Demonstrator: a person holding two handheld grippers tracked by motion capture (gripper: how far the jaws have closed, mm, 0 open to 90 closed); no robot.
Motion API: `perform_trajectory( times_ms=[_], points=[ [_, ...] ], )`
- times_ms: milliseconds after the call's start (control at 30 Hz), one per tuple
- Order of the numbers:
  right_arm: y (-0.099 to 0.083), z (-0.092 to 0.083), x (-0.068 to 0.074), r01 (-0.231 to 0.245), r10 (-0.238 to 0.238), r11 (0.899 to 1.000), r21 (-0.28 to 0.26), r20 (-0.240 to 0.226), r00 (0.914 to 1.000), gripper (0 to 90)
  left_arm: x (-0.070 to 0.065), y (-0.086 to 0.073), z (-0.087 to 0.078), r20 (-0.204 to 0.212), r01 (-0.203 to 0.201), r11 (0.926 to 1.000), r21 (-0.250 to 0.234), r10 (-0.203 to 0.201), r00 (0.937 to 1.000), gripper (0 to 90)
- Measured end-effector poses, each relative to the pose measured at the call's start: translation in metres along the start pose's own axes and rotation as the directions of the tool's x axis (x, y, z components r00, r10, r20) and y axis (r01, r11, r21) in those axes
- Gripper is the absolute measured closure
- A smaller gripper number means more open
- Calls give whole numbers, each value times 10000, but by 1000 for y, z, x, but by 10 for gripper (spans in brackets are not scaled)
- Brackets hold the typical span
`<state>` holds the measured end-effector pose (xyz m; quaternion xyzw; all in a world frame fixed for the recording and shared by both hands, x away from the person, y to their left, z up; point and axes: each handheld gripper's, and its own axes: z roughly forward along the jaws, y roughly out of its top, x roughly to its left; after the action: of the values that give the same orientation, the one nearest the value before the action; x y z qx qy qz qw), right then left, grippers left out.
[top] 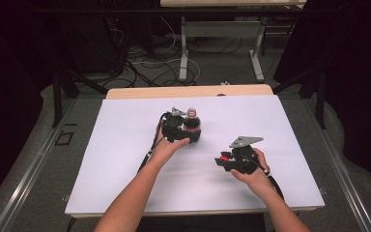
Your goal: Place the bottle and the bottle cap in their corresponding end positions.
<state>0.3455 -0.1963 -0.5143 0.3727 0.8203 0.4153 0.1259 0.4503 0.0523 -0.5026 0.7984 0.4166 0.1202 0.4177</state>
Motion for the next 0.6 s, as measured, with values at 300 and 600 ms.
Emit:
perform_trajectory(
  times_ms=[300,600],
  points=[
    [1,2,3,27,-27,10000,40,-33,10000,604,7,-12,-26,131,480,9984,-290,-476,9988,6],
    [8,6,8,191,-191,9998,-13,-72,9998,604,9,-25,-60,-52,625,9967,-509,-628,9980,6]
  ],
)
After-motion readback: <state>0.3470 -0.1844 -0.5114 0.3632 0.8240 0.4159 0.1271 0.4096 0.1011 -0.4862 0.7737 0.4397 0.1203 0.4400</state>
